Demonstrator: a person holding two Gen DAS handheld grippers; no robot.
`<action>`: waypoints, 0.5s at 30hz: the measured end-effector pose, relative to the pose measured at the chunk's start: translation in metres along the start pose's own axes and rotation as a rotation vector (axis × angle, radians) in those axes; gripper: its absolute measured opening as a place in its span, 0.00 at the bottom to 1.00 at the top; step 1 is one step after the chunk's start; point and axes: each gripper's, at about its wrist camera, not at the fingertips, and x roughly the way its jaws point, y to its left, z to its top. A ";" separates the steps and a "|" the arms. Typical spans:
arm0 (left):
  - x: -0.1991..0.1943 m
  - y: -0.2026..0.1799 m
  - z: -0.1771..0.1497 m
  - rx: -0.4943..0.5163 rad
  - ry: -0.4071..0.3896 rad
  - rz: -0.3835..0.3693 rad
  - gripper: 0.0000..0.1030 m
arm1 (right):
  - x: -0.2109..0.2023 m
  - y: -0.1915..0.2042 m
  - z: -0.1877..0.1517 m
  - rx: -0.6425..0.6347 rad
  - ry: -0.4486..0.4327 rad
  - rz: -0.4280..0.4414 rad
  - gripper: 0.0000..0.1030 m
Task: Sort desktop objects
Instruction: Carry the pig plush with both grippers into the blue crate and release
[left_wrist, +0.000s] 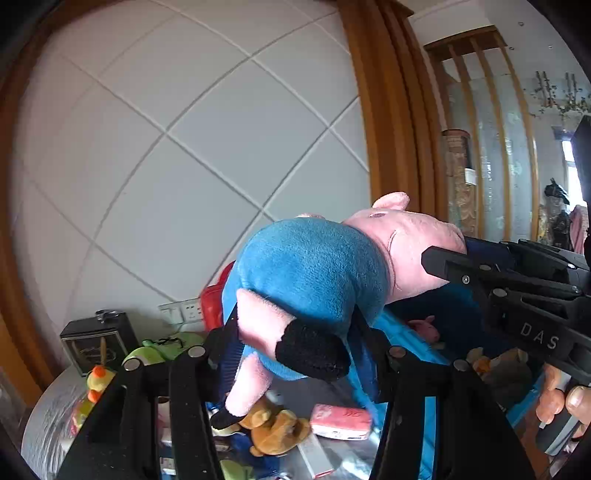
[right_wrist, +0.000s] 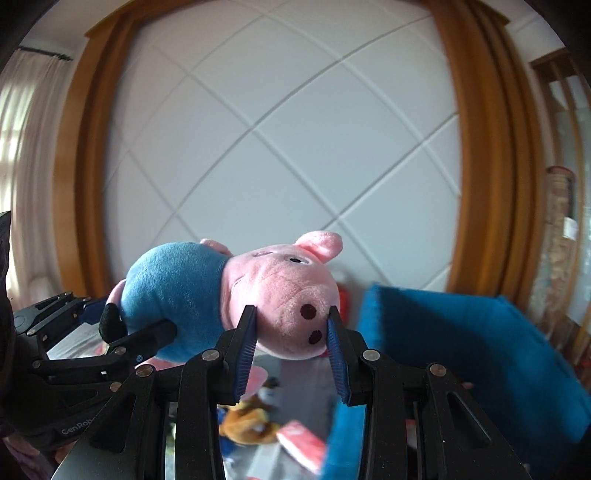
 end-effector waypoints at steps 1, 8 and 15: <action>0.003 -0.016 0.003 0.009 -0.002 -0.027 0.50 | -0.011 -0.015 -0.001 0.005 -0.006 -0.034 0.34; 0.031 -0.115 0.018 0.058 0.011 -0.176 0.50 | -0.056 -0.101 -0.017 0.051 0.008 -0.200 0.34; 0.054 -0.207 0.021 0.099 0.049 -0.270 0.51 | -0.092 -0.181 -0.044 0.115 0.036 -0.309 0.34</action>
